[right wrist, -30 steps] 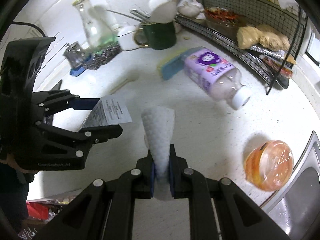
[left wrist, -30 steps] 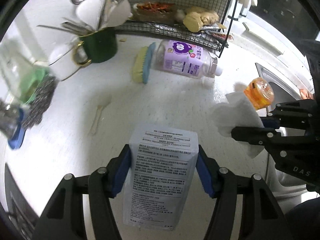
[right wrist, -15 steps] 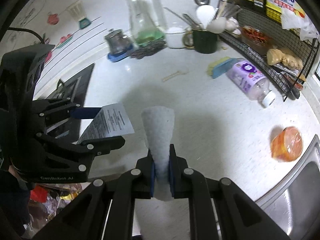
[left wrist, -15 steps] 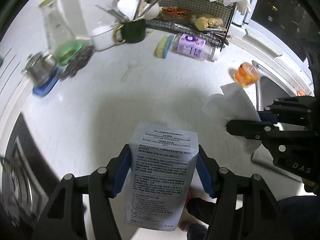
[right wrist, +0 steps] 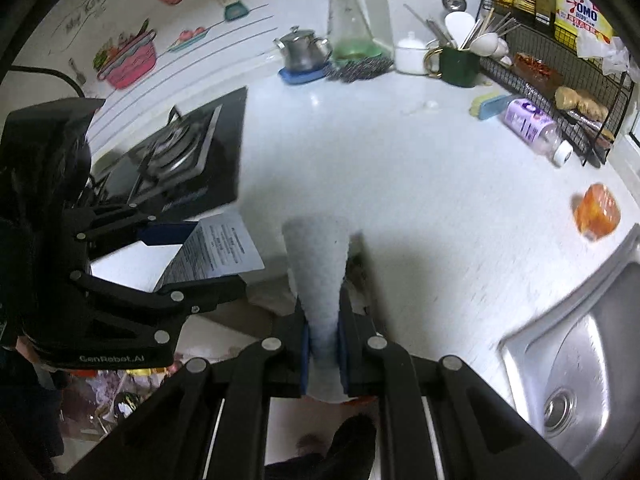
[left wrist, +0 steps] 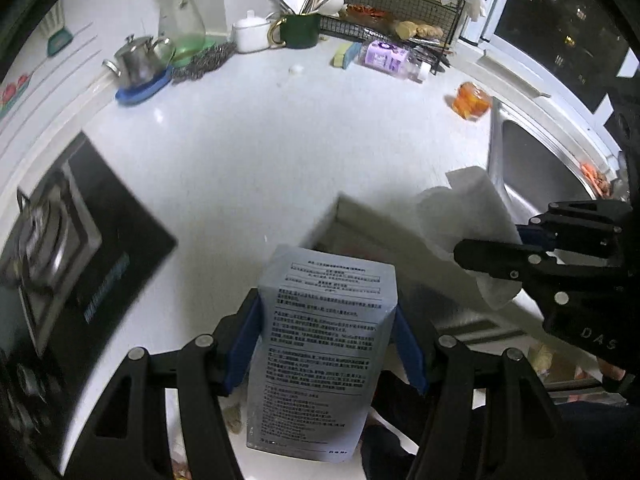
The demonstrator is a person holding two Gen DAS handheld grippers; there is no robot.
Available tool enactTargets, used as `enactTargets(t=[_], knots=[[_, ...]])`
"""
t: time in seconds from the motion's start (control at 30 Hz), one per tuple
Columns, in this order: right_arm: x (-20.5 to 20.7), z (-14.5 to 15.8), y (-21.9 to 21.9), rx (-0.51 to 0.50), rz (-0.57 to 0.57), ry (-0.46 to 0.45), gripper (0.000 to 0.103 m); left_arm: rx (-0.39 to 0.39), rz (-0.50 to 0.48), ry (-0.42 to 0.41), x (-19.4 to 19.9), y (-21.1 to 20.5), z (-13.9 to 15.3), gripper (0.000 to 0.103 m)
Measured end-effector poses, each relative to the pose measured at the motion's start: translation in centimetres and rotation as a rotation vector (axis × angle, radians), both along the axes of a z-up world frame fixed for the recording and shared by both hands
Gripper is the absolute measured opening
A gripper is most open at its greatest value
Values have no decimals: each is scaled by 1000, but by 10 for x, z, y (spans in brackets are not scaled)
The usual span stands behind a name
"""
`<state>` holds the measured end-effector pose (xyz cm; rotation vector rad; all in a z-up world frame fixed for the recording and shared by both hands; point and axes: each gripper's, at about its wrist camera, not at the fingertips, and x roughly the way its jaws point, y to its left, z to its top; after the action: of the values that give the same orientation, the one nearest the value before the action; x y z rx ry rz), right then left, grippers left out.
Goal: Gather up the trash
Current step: 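Carry the leaflet and sponge off the counter toward the bucket, then lower both tools over the red bucket and open them to drop leaflet and sponge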
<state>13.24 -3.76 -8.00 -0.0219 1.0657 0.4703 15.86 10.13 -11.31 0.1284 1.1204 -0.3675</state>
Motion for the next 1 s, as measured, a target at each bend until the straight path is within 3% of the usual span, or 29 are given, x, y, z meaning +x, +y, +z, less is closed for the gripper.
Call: enactTargets(t=[0.3,0.53,0.77,1.0], knots=[[-52,-29,18,-26,-28,27,10,-32,-12,34,-56,14,-39,60],[-74,-77,30,-51,-14,98,10,-39,2,83,-67,20,-88,60],[-74,-144,33,-97,9,162,10,-45,6,147,-61,19,-165,60],[-61,-218,31,-136,-3,157,10,-48,-43,199,-40,-8,-262,60]])
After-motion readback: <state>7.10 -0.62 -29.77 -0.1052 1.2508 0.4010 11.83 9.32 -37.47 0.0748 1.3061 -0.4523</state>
